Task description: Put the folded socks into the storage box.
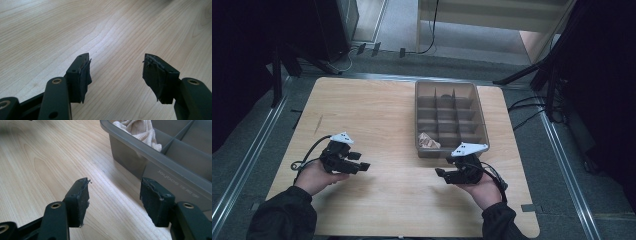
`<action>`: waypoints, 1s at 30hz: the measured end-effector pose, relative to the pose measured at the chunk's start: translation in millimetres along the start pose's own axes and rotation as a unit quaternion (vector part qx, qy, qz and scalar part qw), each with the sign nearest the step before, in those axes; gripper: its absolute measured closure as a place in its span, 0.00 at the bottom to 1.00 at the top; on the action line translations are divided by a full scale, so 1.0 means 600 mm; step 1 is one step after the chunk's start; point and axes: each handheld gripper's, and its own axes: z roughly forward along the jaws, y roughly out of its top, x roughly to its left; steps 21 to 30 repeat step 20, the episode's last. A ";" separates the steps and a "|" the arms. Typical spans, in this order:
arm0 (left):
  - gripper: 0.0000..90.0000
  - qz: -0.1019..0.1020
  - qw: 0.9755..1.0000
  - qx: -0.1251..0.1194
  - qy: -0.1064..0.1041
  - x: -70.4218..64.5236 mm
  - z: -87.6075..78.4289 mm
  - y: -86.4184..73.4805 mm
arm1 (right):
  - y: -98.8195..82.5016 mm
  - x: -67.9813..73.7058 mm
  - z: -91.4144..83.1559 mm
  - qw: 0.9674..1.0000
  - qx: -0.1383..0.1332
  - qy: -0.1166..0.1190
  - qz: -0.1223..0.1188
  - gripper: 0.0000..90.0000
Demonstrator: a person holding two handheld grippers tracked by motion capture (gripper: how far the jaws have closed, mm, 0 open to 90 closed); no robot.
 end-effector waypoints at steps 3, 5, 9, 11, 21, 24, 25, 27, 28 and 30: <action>0.43 0.001 1.000 0.000 -0.001 -0.002 0.001 -0.001 | 0.000 -0.002 0.000 1.000 -0.002 0.003 0.005 0.45; 0.43 0.001 1.000 0.000 -0.001 -0.001 0.001 -0.001 | 0.000 -0.002 0.001 1.000 -0.002 0.004 0.004 0.45; 0.43 0.001 1.000 0.002 0.000 -0.001 0.000 -0.001 | 0.000 -0.001 0.001 1.000 -0.001 0.004 0.004 0.44; 0.42 0.003 1.000 0.003 0.000 -0.001 0.000 -0.002 | 0.000 0.000 0.002 1.000 0.002 0.005 0.004 0.44; 0.41 0.006 1.000 0.000 0.000 -0.010 0.001 -0.006 | 0.005 0.000 0.010 1.000 0.007 0.012 -0.003 0.42; 0.41 0.006 1.000 0.000 0.000 -0.010 0.001 -0.006 | 0.005 0.000 0.010 1.000 0.007 0.012 -0.003 0.42; 0.41 0.006 1.000 0.000 0.000 -0.010 0.001 -0.006 | 0.005 0.000 0.010 1.000 0.007 0.012 -0.003 0.42; 0.41 0.006 1.000 0.000 0.000 -0.010 0.001 -0.006 | 0.005 0.000 0.010 1.000 0.007 0.012 -0.003 0.42; 0.41 0.006 1.000 0.000 0.000 -0.010 0.001 -0.006 | 0.005 0.000 0.010 1.000 0.007 0.012 -0.003 0.42; 0.41 0.006 1.000 0.000 0.000 -0.010 0.001 -0.006 | 0.005 0.000 0.010 1.000 0.007 0.012 -0.003 0.42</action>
